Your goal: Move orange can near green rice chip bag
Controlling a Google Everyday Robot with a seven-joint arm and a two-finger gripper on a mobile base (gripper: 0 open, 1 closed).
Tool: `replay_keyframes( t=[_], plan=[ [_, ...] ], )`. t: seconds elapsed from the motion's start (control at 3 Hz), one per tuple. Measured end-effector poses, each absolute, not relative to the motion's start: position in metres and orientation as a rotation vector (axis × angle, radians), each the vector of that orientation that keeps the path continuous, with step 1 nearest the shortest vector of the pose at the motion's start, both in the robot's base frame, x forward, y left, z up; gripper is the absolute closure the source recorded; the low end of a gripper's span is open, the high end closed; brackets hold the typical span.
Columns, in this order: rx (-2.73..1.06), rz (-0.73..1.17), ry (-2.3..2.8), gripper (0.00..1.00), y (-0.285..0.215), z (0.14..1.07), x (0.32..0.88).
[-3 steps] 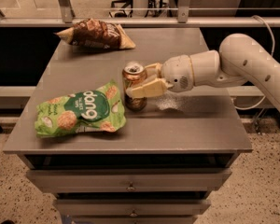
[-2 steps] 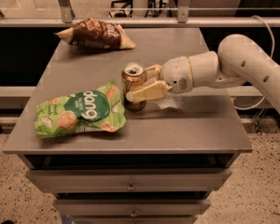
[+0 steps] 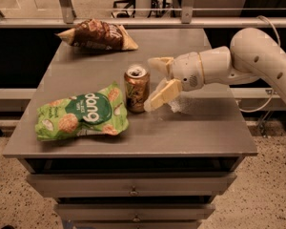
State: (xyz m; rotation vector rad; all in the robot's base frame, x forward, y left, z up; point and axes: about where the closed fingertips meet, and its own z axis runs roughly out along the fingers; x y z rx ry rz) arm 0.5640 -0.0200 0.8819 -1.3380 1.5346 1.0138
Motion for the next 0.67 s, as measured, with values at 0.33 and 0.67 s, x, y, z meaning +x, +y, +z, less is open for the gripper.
replay_keyframes(
  t=[0.33,0.67],
  plan=[
    [-1.323,0.835,1.542,0.0,-0.061,0.917,0.579],
    [-1.292,0.63,1.524,0.0,-0.113,0.966,0.595]
  ],
)
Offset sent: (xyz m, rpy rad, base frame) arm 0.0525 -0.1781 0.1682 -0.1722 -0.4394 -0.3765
